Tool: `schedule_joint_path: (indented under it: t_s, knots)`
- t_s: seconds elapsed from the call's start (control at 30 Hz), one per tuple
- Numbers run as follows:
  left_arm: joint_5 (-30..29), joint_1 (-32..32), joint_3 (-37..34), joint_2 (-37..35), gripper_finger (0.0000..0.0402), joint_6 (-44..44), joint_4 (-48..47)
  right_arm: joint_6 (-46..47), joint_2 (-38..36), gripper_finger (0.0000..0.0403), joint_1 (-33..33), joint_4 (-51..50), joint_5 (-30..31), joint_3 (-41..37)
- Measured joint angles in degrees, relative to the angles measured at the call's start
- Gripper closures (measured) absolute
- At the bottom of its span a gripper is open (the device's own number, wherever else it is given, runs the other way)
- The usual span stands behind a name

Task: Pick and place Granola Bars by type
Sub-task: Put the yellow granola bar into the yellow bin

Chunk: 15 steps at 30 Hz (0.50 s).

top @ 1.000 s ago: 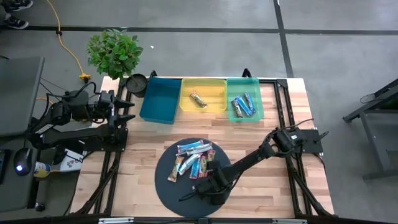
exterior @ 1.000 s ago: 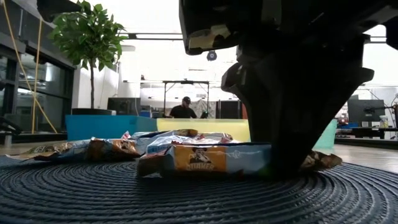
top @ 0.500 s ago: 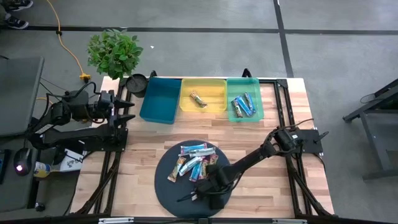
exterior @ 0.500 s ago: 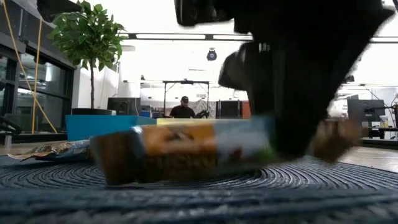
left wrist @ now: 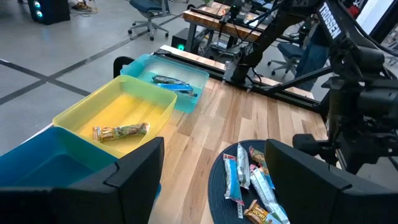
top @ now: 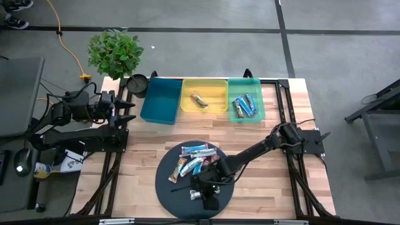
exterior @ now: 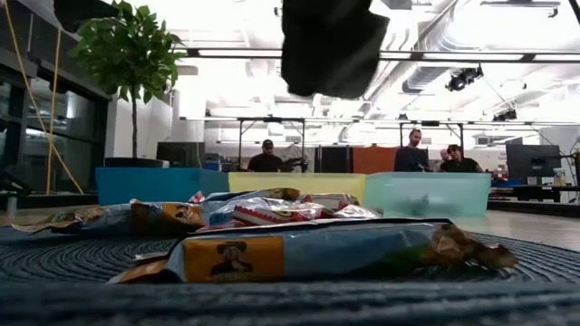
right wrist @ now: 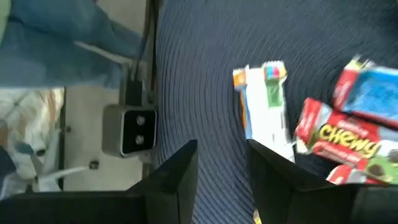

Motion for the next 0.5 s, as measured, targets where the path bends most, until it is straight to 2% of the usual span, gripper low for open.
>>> schedule_joint_path:
  t_s: [0.2, 0.37, 0.5]
  knots:
    - [0.0, 0.0, -0.01, 0.0, 0.0129, -0.01, 0.0, -4.73, -0.21, 0.0286, 0.35, -0.46, 1.9, 0.11]
    - [-0.02, 0.0, 0.01, 0.01, 0.0129, -0.02, 0.0, -11.08, 0.22, 0.0278, 2.25, -4.59, 7.24, 0.09]
    - [-0.02, 0.0, 0.01, 0.0, 0.0129, -0.02, 0.0, -12.25, 0.22, 0.0257, 2.14, -4.76, 10.49, 0.09]
